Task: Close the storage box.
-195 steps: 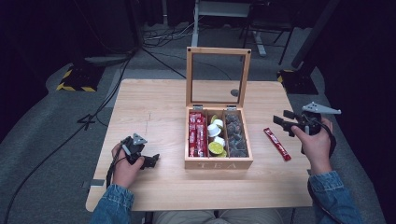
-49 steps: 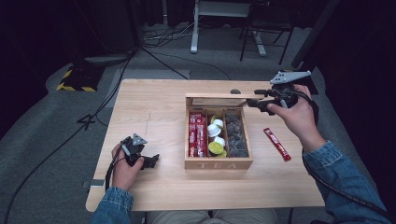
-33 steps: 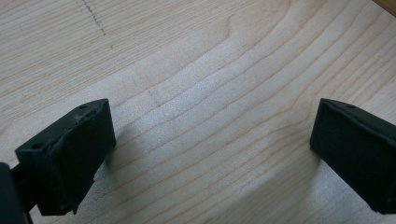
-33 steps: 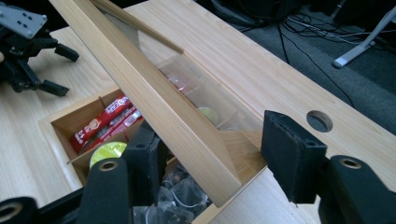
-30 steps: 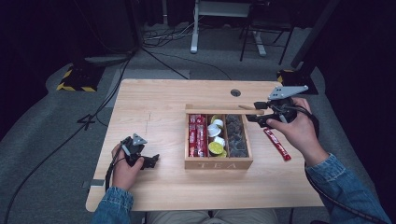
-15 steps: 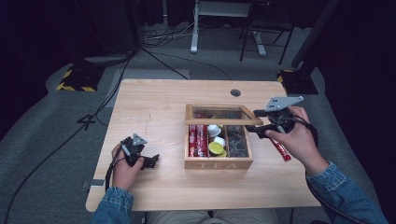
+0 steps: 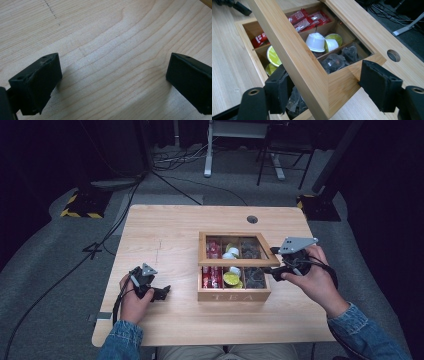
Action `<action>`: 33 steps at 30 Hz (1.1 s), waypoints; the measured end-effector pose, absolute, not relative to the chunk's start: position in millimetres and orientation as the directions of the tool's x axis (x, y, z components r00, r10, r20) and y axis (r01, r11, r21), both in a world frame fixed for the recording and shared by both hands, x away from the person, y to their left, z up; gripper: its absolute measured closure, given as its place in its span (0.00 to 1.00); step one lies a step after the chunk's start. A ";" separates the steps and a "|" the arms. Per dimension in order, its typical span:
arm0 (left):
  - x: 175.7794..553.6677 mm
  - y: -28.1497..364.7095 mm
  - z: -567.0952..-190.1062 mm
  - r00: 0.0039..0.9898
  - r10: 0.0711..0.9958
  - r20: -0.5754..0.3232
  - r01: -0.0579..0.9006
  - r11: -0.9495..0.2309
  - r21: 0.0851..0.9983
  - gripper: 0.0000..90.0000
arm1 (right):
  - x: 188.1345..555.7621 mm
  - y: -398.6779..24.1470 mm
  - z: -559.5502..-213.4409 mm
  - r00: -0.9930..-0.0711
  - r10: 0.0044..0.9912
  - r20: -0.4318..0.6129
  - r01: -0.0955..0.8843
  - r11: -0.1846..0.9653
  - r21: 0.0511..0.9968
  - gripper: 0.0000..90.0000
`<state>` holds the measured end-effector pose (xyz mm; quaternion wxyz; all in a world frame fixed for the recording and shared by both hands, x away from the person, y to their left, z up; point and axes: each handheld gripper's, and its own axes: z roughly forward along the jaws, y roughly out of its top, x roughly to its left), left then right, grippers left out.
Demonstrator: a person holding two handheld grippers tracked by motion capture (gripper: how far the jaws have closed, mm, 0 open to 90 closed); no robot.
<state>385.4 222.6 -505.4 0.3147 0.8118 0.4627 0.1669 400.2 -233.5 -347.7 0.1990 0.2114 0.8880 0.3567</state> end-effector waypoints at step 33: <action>385.4 222.6 -505.4 0.516 0.856 -0.020 0.646 -0.374 0.666 0.01 | 373.7 -225.6 -412.0 -0.823 0.438 -0.361 0.126 0.761 0.636 0.19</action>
